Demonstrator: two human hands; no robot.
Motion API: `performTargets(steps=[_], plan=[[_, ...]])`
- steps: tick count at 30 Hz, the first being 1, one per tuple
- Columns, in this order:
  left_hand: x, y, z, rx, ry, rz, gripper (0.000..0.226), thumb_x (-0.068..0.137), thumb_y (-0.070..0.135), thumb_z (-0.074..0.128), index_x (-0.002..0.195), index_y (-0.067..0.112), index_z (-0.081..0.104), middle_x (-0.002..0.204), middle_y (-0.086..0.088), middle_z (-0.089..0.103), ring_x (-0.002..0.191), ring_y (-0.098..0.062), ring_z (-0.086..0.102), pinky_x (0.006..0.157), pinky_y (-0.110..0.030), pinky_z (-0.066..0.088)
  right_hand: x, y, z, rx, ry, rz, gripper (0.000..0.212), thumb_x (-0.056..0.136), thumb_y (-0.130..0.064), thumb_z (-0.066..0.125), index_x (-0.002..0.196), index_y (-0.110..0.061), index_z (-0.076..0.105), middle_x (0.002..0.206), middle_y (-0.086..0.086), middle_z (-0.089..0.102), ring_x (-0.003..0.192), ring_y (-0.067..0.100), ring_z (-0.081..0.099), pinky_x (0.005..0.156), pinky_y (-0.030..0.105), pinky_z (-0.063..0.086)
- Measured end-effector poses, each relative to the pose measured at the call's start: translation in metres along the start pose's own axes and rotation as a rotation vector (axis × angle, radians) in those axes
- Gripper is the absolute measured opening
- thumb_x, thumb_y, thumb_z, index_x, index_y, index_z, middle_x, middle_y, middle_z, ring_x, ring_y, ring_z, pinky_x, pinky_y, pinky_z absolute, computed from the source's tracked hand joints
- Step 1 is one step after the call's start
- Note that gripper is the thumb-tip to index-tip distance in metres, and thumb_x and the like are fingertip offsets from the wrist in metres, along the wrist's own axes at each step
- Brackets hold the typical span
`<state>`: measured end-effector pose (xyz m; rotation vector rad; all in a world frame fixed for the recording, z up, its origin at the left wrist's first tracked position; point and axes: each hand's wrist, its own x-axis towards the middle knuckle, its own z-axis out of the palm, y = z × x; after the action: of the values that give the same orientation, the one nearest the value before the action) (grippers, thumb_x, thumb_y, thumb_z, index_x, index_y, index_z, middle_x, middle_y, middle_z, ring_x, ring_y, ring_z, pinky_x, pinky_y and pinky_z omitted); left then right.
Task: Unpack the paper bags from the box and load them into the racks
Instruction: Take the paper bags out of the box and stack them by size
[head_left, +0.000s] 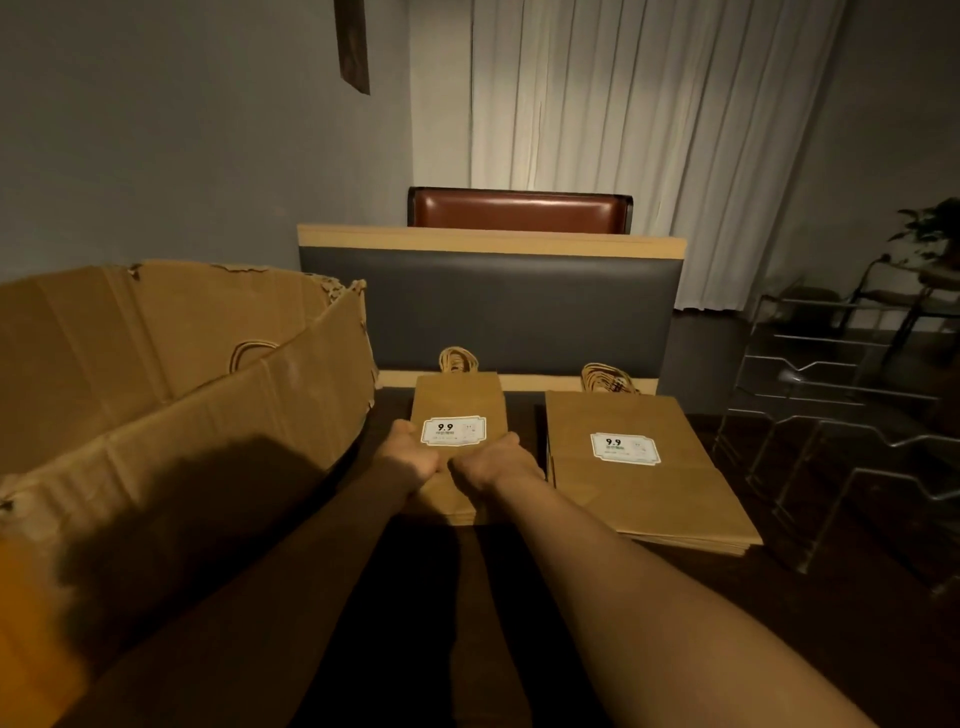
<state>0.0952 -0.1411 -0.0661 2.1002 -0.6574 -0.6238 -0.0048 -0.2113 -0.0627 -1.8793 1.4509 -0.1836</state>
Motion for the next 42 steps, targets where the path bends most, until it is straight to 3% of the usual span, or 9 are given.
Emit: performTargets(steps=[5,9,13,16,19,22,28,37,42], plan=[[-0.011,0.002,0.005,0.209,-0.009,0.115,0.051,0.085,0.027,0.071,0.131,0.02,0.051,0.134,-0.003,0.06,0.123,-0.029,0.056,0.106,-0.037,0.043,-0.011,0.004,0.001,-0.082,0.057,0.026,0.079,0.081,-0.047,0.068,0.143,-0.012,0.034,0.138,0.014,0.041,0.125,0.032,0.043,0.094,0.04,0.045],[-0.028,0.013,0.001,0.335,0.07,0.277,0.053,0.081,0.033,0.071,0.129,0.023,0.052,0.134,-0.006,0.055,0.125,-0.028,0.049,0.106,-0.045,0.044,-0.029,0.009,-0.014,-0.122,0.172,-0.178,0.07,0.088,-0.044,0.063,0.143,-0.012,0.033,0.143,0.015,0.037,0.13,0.034,0.041,0.103,0.041,0.042],[-0.071,0.044,-0.022,0.43,0.143,0.432,0.073,0.092,0.024,0.064,0.155,0.02,0.027,0.161,-0.006,0.026,0.15,-0.026,0.019,0.122,-0.043,0.022,-0.062,0.001,-0.041,-0.148,0.263,-0.447,0.059,0.096,-0.04,0.053,0.146,-0.017,0.033,0.148,0.014,0.037,0.134,0.033,0.041,0.107,0.047,0.041],[-0.104,0.069,-0.052,0.46,0.179,0.498,0.075,0.097,0.02,0.059,0.158,0.019,0.017,0.166,-0.007,0.014,0.153,-0.025,0.007,0.124,-0.038,0.011,-0.093,-0.015,-0.062,-0.138,0.286,-0.614,0.065,0.098,-0.034,0.053,0.154,-0.017,0.025,0.159,0.011,0.027,0.142,0.031,0.035,0.112,0.045,0.037],[-0.144,0.087,-0.099,0.512,0.247,0.593,0.074,0.097,0.022,0.059,0.158,0.017,0.018,0.165,-0.008,0.017,0.152,-0.025,0.013,0.122,-0.035,0.014,-0.128,-0.041,-0.076,-0.109,0.291,-0.788,0.062,0.099,-0.032,0.051,0.155,-0.016,0.027,0.158,0.011,0.029,0.141,0.029,0.037,0.113,0.044,0.037],[-0.173,0.094,-0.155,0.592,0.326,0.652,0.069,0.096,0.027,0.06,0.156,0.015,0.028,0.158,-0.009,0.035,0.144,-0.027,0.034,0.116,-0.035,0.029,-0.16,-0.077,-0.078,-0.133,0.275,-0.948,0.059,0.099,-0.033,0.052,0.152,-0.015,0.033,0.154,0.012,0.036,0.139,0.029,0.04,0.112,0.043,0.038],[-0.166,0.055,-0.269,0.775,0.355,0.508,0.068,0.094,0.045,0.06,0.152,0.019,0.034,0.151,-0.008,0.045,0.133,-0.027,0.048,0.105,-0.036,0.041,-0.192,-0.164,-0.047,-0.233,0.17,-1.156,0.045,0.096,-0.039,0.058,0.138,-0.023,0.055,0.14,0.006,0.051,0.127,0.025,0.05,0.107,0.043,0.043],[-0.084,-0.011,-0.308,1.023,-0.022,0.1,0.099,0.088,0.052,0.065,0.158,0.025,0.0,0.16,-0.012,0.029,0.144,-0.031,0.033,0.115,-0.041,0.035,-0.16,-0.236,0.025,-0.796,-0.299,-0.999,0.051,0.091,-0.025,0.07,0.139,-0.021,0.052,0.142,0.005,0.051,0.128,0.025,0.05,0.103,0.037,0.042],[-0.054,-0.032,-0.309,1.072,-0.194,-0.11,0.094,0.094,0.042,0.062,0.158,0.027,-0.006,0.16,-0.013,0.027,0.144,-0.036,0.033,0.114,-0.045,0.036,-0.138,-0.237,0.049,-1.068,-0.474,-0.871,0.041,0.096,-0.006,0.061,0.136,-0.008,0.054,0.121,0.007,0.059,0.085,0.012,0.054,0.069,0.022,0.046]])
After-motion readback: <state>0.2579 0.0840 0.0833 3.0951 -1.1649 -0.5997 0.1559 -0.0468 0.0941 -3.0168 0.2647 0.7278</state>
